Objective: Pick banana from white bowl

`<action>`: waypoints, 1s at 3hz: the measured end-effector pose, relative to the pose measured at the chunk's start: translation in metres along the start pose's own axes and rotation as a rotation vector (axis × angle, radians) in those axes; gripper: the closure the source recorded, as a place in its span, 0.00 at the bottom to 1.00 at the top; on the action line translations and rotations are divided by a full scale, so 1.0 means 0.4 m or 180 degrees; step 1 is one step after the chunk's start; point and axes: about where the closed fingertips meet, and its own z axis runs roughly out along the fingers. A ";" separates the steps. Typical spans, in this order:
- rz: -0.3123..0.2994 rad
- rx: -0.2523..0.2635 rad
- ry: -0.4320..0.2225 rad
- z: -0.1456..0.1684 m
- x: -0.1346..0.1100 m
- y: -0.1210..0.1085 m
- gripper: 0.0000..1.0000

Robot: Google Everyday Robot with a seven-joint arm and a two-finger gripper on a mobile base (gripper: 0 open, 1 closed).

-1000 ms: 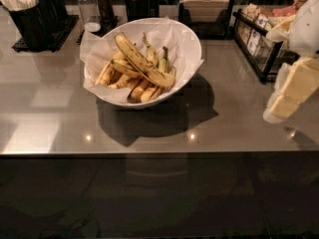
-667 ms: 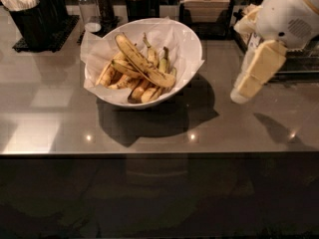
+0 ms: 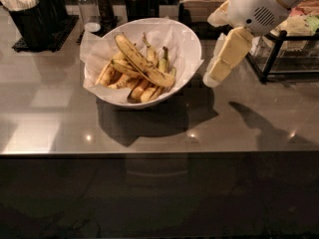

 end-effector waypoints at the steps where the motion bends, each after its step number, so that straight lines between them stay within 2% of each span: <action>1: 0.0079 0.0109 -0.0176 0.013 -0.006 -0.004 0.00; 3: 0.0428 0.0082 -0.0821 0.169 -0.073 -0.070 0.00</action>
Offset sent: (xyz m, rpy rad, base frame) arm 0.0570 0.0533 -0.0459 0.3539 0.0002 -0.1292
